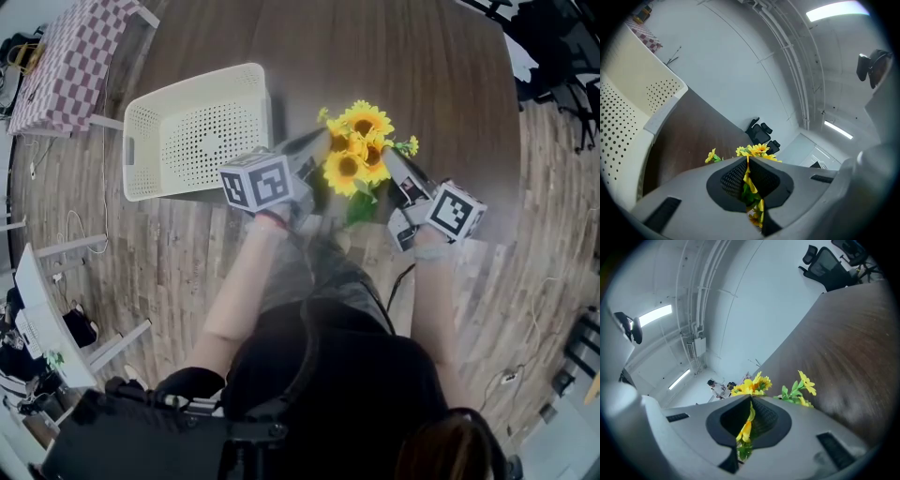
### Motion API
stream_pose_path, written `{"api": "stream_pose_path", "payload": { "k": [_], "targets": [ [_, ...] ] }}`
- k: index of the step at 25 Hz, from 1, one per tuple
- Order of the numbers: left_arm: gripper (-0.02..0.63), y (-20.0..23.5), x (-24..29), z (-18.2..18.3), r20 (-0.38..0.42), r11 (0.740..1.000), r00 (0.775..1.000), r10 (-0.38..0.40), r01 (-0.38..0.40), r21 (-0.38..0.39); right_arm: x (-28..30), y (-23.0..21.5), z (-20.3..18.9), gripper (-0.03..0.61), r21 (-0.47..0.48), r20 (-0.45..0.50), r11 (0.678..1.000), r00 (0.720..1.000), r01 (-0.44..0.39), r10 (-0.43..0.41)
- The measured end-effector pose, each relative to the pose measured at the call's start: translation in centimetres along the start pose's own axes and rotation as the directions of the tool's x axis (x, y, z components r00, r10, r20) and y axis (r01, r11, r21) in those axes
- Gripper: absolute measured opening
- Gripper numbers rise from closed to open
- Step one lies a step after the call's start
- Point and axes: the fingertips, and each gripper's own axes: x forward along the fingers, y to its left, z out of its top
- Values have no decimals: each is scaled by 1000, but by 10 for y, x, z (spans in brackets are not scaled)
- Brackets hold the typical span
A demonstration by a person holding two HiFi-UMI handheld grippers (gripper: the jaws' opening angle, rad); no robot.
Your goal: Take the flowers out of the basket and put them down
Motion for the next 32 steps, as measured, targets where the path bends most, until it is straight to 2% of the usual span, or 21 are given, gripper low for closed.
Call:
{"api": "stream_pose_path", "payload": {
  "k": [6,11,25,32],
  "targets": [
    [8,-18,18,-3,-2,1000,1000,3,-3,-4,-16,-11,15,2,17,9,1000,1000,7,-7],
    [8,-9,15,-7,-8,1000,1000,-16,16,-5,-10,-15,3,2,34,25,999,1000,19,-19],
    [9,-21,41,-7,-30,999,999,-42,42,-13,-23,-30,20,2,55,61,997,997,45,-48],
    [10,-21,48,-6,-39,997,997,-70,69,-21,-24,-28,23,2,70,96,997,995,25,-32]
  ]
}}
